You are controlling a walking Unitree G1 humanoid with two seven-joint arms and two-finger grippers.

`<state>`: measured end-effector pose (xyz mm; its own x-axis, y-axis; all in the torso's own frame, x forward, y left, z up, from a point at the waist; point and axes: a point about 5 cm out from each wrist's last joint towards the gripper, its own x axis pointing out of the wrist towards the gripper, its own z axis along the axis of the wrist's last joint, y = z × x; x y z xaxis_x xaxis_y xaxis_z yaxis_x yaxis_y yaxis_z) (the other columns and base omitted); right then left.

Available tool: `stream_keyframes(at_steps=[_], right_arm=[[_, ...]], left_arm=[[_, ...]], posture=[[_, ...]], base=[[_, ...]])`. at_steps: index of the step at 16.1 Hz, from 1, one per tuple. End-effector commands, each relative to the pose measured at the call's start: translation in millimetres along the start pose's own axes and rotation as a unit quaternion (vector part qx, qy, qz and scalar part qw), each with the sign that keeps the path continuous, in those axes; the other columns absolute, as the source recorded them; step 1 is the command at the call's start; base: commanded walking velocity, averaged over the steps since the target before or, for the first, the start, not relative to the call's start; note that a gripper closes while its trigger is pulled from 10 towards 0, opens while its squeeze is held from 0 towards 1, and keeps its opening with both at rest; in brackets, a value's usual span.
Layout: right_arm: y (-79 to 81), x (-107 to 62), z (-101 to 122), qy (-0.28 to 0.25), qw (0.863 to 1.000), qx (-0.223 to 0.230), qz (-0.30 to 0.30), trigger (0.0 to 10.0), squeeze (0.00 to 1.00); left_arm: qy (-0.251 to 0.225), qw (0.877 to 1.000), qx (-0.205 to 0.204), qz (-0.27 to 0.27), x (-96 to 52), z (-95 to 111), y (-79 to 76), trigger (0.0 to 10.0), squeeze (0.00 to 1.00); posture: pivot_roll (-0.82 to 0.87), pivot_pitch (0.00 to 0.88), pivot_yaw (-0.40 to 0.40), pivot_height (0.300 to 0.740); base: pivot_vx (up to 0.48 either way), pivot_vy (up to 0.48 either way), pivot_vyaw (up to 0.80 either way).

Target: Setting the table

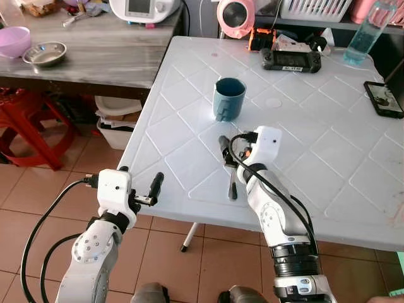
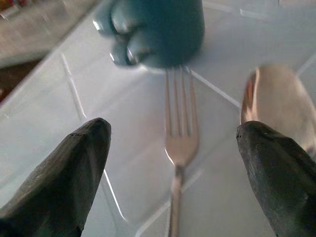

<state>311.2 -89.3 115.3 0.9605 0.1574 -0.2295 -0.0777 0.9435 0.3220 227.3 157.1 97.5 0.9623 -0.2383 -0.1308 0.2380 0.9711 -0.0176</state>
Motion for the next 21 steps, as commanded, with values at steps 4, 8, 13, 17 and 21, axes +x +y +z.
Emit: stream_keyframes(at_steps=[4,8,13,17,21], right_arm=[[22.7,2.7,-24,0.069,0.997,-0.014,0.026,6.9,0.00],[22.6,6.1,-26,0.082,0.996,-0.035,0.022,1.5,0.00],[16.3,6.8,-37,0.132,0.991,-0.037,-0.003,0.0,0.00],[13.9,3.2,-47,0.171,0.984,-0.057,0.003,0.0,0.00],[7.8,-5.7,-60,0.215,0.975,-0.055,0.023,0.0,0.00]], left_arm=[[0.000,1.000,0.001,0.000,-0.6,2,-1.0,10.0,0.00],[0.002,1.000,0.001,-0.001,-0.6,2,-1.8,10.0,0.00],[0.008,1.000,0.000,-0.006,0.2,1,-3.4,10.0,0.00],[0.014,1.000,-0.001,-0.010,0.9,-1,-4.6,10.0,0.00],[0.023,1.000,-0.003,-0.019,1.1,-3,-6.6,10.0,0.00]], posture=[[0.06,0.095,-0.003,0.740],[0.06,0.097,-0.003,0.740],[0.05,0.095,-0.002,0.740],[0.05,0.094,-0.003,0.740],[0.05,0.091,-0.002,0.740]], base=[[0.000,0.000,0.00],[0.000,0.000,0.00],[0.000,0.000,0.00],[0.000,0.000,0.00],[0.000,0.000,0.00]])
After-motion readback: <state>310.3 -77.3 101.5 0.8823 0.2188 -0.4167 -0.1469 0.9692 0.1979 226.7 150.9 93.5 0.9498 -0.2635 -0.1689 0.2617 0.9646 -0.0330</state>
